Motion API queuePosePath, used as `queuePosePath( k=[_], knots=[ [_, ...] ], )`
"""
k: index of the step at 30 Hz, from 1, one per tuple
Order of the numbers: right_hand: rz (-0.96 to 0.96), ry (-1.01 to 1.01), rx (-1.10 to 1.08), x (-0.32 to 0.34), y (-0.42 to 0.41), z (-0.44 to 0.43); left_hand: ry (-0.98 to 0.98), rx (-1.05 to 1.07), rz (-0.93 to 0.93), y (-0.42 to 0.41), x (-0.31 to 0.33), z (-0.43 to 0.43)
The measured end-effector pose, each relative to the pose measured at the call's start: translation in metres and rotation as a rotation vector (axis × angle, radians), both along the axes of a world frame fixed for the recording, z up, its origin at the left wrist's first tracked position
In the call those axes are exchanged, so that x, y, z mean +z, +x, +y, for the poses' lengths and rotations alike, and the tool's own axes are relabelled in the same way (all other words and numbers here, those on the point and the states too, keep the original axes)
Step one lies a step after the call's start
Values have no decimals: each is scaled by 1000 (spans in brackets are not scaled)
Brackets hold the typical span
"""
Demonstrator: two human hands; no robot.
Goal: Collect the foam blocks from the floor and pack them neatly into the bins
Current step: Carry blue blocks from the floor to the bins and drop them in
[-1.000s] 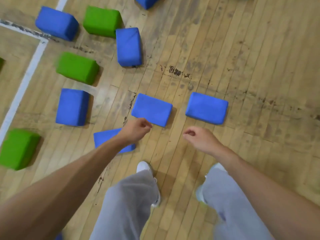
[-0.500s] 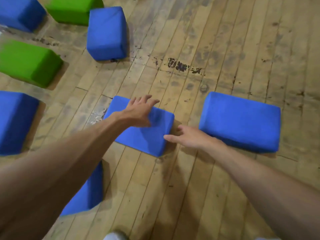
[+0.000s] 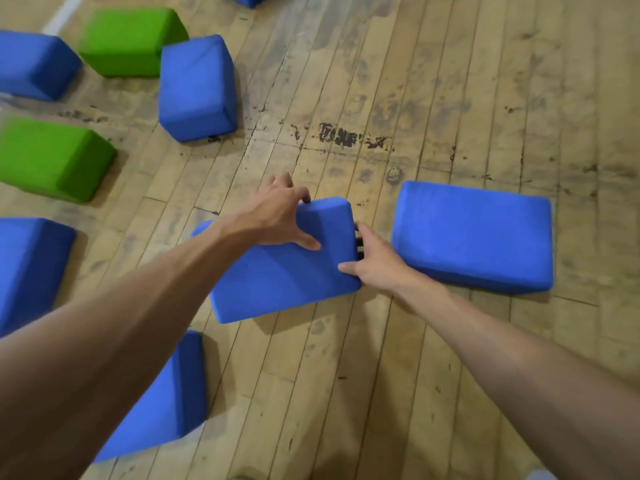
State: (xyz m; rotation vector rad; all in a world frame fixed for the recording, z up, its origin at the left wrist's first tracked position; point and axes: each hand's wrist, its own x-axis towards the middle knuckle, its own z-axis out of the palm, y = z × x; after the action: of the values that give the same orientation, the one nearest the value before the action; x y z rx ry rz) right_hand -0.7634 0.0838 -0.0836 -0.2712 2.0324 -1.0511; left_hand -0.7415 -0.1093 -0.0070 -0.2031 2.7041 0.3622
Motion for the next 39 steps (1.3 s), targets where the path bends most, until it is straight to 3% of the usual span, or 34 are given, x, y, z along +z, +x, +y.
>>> queuePosePath(
  k=[4,7,13,16,19,24,28,33,36,39],
  knots=[
    [7,-78,20,0,-2,7,74,28,-137,-7,2,3],
    [-6,-101,-45,-2,-1,26,98,116,-106,-2,7,13],
    [-420,-153,-191,12,11,75,-82,84,-152,-9,23,53],
    [-679,-24,-135,15,17,110,-98,99,-230,-15,26,64],
    [-741,111,-220,19,22,149,-70,159,-260,-17,26,67],
    [-554,69,-755,16,10,162,-62,216,-154,-15,28,76],
    [-527,10,-939,19,-1,131,-38,275,29,-14,29,83],
    [-426,-158,-1220,11,-9,101,-168,149,141,-4,23,80],
    [-85,-131,-1275,24,-19,89,-175,137,41,6,13,73],
    [462,47,-991,51,-30,80,-106,162,-68,16,9,70]
  ],
)
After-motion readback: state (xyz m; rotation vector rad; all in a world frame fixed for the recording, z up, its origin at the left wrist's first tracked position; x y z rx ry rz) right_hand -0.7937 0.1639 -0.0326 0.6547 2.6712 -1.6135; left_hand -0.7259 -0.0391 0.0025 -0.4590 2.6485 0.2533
